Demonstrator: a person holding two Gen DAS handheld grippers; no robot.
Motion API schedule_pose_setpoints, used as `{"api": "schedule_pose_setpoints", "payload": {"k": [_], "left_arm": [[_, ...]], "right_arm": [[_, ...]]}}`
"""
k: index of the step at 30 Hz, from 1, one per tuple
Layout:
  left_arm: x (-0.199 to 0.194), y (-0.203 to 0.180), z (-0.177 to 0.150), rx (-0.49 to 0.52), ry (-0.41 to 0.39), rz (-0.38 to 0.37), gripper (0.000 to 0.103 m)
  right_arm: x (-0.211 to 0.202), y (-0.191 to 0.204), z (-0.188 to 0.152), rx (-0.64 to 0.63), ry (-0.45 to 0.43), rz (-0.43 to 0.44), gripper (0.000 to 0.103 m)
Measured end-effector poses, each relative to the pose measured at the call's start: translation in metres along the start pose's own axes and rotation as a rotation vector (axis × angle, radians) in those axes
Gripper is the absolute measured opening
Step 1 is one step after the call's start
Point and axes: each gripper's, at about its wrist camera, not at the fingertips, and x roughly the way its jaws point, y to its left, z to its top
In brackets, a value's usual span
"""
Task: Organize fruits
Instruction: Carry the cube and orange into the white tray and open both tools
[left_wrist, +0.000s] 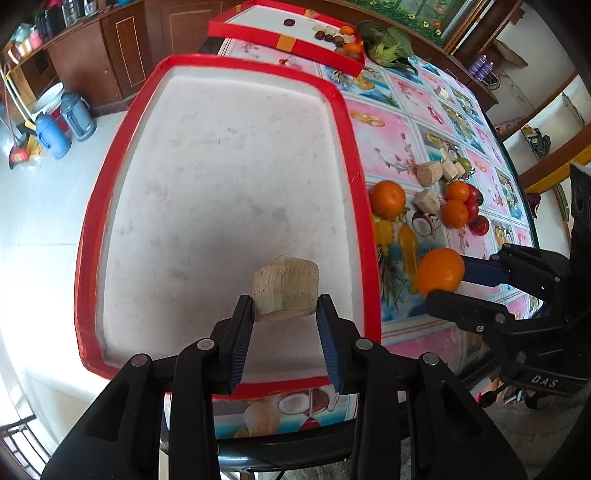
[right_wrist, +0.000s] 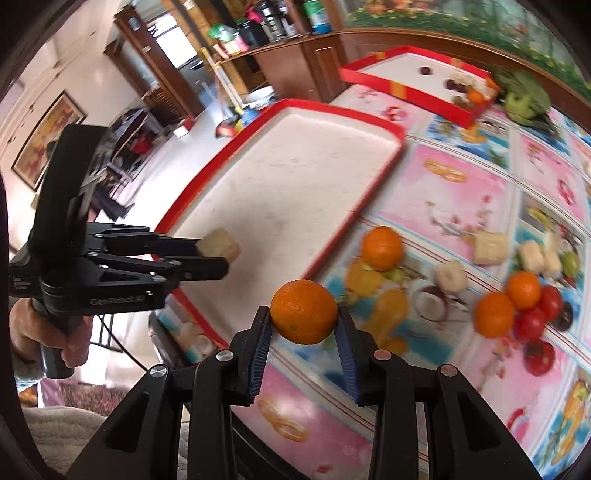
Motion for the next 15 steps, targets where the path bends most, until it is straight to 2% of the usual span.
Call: {"api": "schedule_pose_setpoints", "payload": {"k": [4, 8, 12, 15], "left_arm": [[0.004, 0.001, -0.014, 0.021, 0.026, -0.011, 0.033], [0.01, 0.003, -0.023, 0.021, 0.058, -0.031, 0.033], [0.01, 0.002, -0.025, 0.049, 0.057, -0.039, 0.033], [0.012, 0.001, -0.025, 0.059, 0.063, -0.079, 0.033]], "right_arm": [[0.016, 0.021, 0.008, -0.048, 0.022, 0.024, 0.035], [0.032, 0.027, 0.016, -0.045, 0.037, 0.03, 0.035], [0.05, 0.028, 0.026, -0.041, 0.06, 0.023, 0.035], [0.063, 0.028, 0.034, -0.059, 0.07, 0.021, 0.035]]}}
